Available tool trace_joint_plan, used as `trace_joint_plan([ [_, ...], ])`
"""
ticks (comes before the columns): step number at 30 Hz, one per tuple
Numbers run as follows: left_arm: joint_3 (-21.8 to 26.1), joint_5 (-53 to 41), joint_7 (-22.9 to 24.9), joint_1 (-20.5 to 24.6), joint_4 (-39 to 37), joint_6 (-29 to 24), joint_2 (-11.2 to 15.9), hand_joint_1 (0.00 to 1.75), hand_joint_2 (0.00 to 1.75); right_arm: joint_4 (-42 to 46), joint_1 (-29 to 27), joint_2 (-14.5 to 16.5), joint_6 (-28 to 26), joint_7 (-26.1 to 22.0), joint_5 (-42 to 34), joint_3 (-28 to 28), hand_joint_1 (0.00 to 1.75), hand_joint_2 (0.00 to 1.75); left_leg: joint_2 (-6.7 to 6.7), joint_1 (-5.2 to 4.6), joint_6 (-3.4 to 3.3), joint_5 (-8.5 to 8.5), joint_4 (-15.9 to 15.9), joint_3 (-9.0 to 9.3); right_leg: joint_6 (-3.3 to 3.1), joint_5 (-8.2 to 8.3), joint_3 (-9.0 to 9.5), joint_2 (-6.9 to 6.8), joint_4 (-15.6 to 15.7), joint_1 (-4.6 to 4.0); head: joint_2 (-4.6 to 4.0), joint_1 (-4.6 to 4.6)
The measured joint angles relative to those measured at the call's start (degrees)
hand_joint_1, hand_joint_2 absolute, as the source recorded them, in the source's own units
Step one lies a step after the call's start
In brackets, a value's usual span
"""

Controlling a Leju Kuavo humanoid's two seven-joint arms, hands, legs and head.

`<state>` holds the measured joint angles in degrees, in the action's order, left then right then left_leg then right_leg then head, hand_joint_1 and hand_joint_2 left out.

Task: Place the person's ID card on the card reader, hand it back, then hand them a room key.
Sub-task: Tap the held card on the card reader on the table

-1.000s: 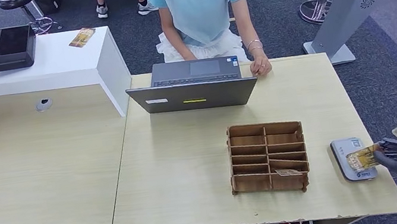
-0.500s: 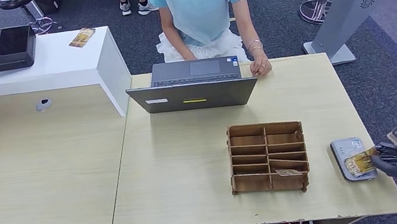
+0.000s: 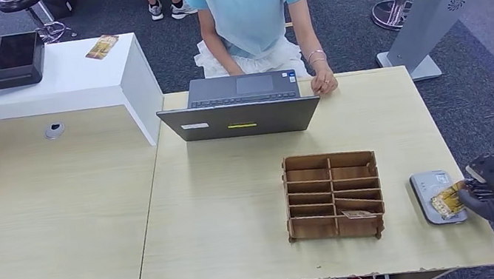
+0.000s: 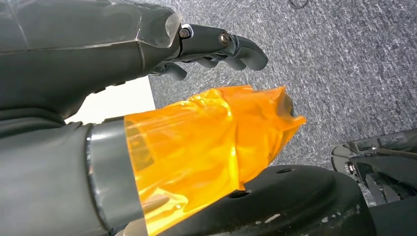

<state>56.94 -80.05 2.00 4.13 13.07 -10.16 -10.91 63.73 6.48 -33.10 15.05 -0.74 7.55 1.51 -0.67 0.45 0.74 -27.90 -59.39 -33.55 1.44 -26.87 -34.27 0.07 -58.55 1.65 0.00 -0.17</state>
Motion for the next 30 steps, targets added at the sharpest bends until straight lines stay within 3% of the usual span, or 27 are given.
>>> trace_joint_plan([
  [17, 0.00, 0.22, 0.08, -0.01, 0.00, -0.02, 0.01, 0.00, 0.00, 1.39, 0.32, 0.45, 2.39, -1.58, -2.90, -2.07, 1.75, 1.75, 0.00, -0.01, 0.00, 0.00, 0.00, -0.01, 0.00, 0.01, 0.00, -0.01, 0.00, 0.01, 0.00, 0.00],
  [30, 0.19, 1.09, -0.03, -0.02, 0.00, -0.02, 0.03, 0.00, 0.00, 7.53, 8.61, -4.33, 7.27, -1.64, -8.26, -4.97, 1.75, 1.75, 0.00, -0.06, -0.02, 0.02, -0.01, -0.02, 0.01, 0.01, 0.00, -0.02, -0.01, 0.06, 0.00, 0.00],
])
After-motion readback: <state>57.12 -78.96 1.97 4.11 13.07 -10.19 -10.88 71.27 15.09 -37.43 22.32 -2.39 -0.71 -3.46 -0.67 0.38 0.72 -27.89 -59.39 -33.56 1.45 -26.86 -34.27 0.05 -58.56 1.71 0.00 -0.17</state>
